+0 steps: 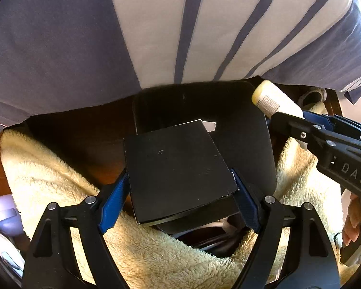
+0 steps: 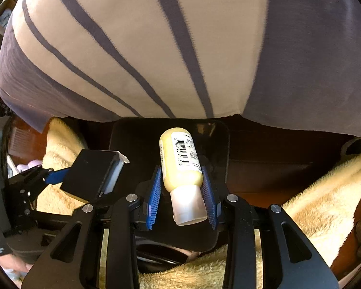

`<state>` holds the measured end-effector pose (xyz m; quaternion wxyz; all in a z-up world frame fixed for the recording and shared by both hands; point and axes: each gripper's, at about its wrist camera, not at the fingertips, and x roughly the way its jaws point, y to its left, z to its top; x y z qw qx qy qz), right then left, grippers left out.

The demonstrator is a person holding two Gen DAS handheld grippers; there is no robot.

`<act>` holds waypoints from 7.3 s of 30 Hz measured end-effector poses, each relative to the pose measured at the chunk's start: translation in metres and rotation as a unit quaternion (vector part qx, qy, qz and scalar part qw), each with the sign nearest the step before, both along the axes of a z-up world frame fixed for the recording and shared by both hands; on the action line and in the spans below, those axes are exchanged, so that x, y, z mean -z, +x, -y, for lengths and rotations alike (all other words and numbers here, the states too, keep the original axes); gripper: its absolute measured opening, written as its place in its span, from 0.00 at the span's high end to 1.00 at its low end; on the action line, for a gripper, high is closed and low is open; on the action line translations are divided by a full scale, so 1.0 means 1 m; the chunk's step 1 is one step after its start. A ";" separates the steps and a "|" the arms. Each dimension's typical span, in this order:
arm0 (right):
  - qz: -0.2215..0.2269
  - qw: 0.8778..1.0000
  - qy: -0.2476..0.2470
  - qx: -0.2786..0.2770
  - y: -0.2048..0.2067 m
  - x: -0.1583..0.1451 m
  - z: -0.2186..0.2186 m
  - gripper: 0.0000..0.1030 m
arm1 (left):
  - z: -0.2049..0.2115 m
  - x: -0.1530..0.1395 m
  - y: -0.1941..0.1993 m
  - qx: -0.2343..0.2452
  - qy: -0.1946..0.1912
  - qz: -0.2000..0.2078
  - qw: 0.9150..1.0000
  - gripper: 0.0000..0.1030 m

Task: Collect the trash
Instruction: 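Carry both items to the black bin and open both tools, then grasp the green bottle with the right tool while the left tool grasps the fuzzy toy, then carry both items over the black bin and open both tools, then grasp the ribbon with the left tool while the right tool grasps the white sock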

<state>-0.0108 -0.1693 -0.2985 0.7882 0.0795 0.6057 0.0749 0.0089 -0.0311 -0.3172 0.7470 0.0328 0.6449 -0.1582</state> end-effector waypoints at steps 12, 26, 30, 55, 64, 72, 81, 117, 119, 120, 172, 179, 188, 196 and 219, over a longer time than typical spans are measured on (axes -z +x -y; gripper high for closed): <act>0.021 1.000 -0.013 0.013 0.002 -0.013 0.010 0.55 | -0.011 -0.007 -0.003 -0.012 -0.017 0.010 1.000 0.08; 0.109 0.992 -0.048 0.038 -0.005 -0.081 0.022 0.27 | -0.028 -0.083 -0.008 -0.036 0.009 0.132 0.991 0.08; 0.157 0.985 -0.057 0.046 -0.006 -0.117 0.023 0.20 | -0.030 -0.113 -0.009 -0.041 0.003 0.164 0.986 0.08; 0.272 0.953 -0.071 0.115 0.096 -0.209 0.080 0.16 | -0.017 -0.228 0.077 -0.056 -0.016 0.296 0.953 0.08; 0.226 0.965 -0.088 0.102 0.199 -0.189 0.076 0.16 | 0.017 -0.211 0.133 -0.031 -0.028 0.276 0.960 0.08; 0.199 0.969 -0.112 0.092 0.255 -0.184 0.061 0.07 | 0.033 -0.206 0.161 -0.022 -0.055 0.264 0.963 0.08; 0.206 0.969 -0.101 0.094 0.258 -0.187 0.082 0.17 | 0.057 -0.207 0.186 -0.002 -0.064 0.267 0.962 0.21; 0.244 0.966 -0.051 0.071 0.103 -0.196 0.054 0.17 | 0.012 -0.208 0.107 0.010 -0.094 0.269 0.959 0.81; 0.248 0.965 -0.049 0.067 0.096 -0.199 0.051 0.17 | 0.008 -0.211 0.099 0.010 -0.096 0.271 0.958 0.81; 0.252 0.964 -0.048 0.065 0.091 -0.202 0.049 0.17 | 0.006 -0.213 0.093 0.010 -0.097 0.273 0.957 0.81; 0.022 1.000 0.007 0.021 -0.009 -0.023 0.007 0.17 | -0.017 -0.015 -0.006 -0.004 -0.055 0.016 0.998 0.58; 0.046 0.998 0.003 0.038 -0.009 -0.039 0.016 0.06 | -0.024 -0.031 -0.007 -0.015 -0.042 0.050 0.998 0.42; 0.130 0.989 -0.012 0.073 -0.010 -0.104 0.045 0.06 | -0.041 -0.089 -0.005 -0.031 -0.025 0.133 0.990 0.18; 0.205 0.975 -0.034 0.082 0.023 -0.166 0.058 0.05 | -0.050 -0.167 0.022 -0.043 -0.018 0.233 0.971 0.13; 0.236 0.968 -0.053 0.068 0.209 -0.212 0.050 0.06 | 0.013 -0.206 0.183 -0.018 -0.036 0.265 0.963 0.40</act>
